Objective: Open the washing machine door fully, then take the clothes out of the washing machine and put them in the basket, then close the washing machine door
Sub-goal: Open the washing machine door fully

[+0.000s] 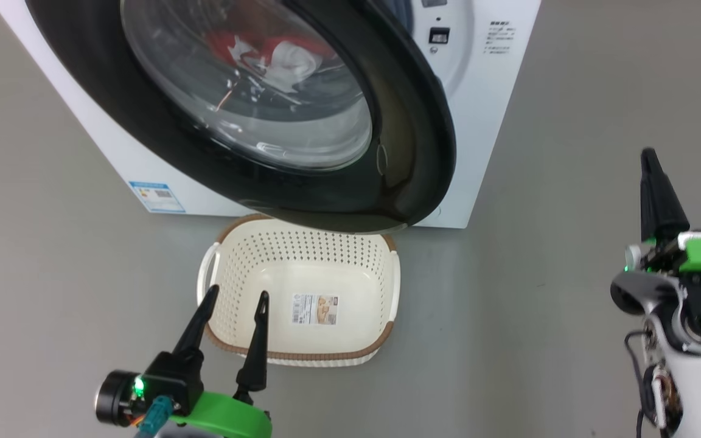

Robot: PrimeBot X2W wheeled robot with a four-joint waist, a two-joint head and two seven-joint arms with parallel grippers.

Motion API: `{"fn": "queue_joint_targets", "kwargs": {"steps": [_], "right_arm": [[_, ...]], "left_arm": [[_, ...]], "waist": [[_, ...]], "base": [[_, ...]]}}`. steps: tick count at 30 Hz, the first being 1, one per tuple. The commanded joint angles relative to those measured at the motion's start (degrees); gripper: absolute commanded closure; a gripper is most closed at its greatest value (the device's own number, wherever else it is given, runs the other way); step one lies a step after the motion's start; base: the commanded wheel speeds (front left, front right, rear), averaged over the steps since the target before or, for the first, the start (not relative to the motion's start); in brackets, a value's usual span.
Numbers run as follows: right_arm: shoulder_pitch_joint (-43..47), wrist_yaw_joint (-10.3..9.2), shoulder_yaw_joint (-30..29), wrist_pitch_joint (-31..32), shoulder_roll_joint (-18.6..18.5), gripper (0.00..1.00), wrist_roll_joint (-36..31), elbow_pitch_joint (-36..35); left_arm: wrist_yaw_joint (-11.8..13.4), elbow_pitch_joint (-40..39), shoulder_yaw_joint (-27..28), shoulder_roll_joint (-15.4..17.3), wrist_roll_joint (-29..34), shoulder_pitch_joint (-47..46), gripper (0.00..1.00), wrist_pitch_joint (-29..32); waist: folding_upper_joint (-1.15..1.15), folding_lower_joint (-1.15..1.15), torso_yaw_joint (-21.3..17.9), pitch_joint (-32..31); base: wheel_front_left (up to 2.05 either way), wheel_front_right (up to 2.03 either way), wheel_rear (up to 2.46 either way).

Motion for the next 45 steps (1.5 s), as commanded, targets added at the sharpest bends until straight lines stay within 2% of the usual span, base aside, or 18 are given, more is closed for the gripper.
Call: {"fn": "queue_joint_targets", "kwargs": {"steps": [1,6,14,21,32,45], "right_arm": [[-3.80,0.05,0.70,2.37,-0.77,1.00,2.34,0.50],[-10.06,0.05,1.89,7.49,-1.70,1.00,5.14,7.77],[-19.70,0.05,6.86,13.56,-1.54,1.00,4.42,18.76],[-26.03,0.05,10.44,17.90,-0.70,1.00,4.64,25.13],[-29.91,0.05,13.84,23.84,-0.18,1.00,7.62,29.37],[-27.80,0.05,17.48,29.50,-0.15,1.00,11.44,29.00]], "left_arm": [[0.25,-1.84,1.48,0.62,-0.54,-2.16,0.00,-0.69],[0.26,-2.14,1.11,0.62,-0.77,-3.24,0.00,-0.69],[0.20,-2.07,0.11,0.62,-0.90,-4.77,0.00,-0.69],[0.40,-1.85,-0.90,0.62,-1.35,-5.51,0.00,-0.69],[0.88,-1.58,-2.01,0.62,-2.12,-5.81,0.00,-0.69],[1.22,-1.19,-1.97,0.62,-2.20,-5.54,0.00,-0.69]], "waist": [[0.00,0.00,0.85,1.15],[0.00,0.00,1.66,2.58],[0.00,0.00,3.18,4.29],[0.00,0.00,4.39,5.02],[0.00,0.00,5.70,5.20],[0.00,0.00,5.41,4.29]], "base": [[0.00,0.00,0.00],[0.00,0.00,0.00],[0.00,0.00,0.00],[0.00,0.00,0.00],[0.00,0.00,0.00],[0.00,0.00,0.00]]}}
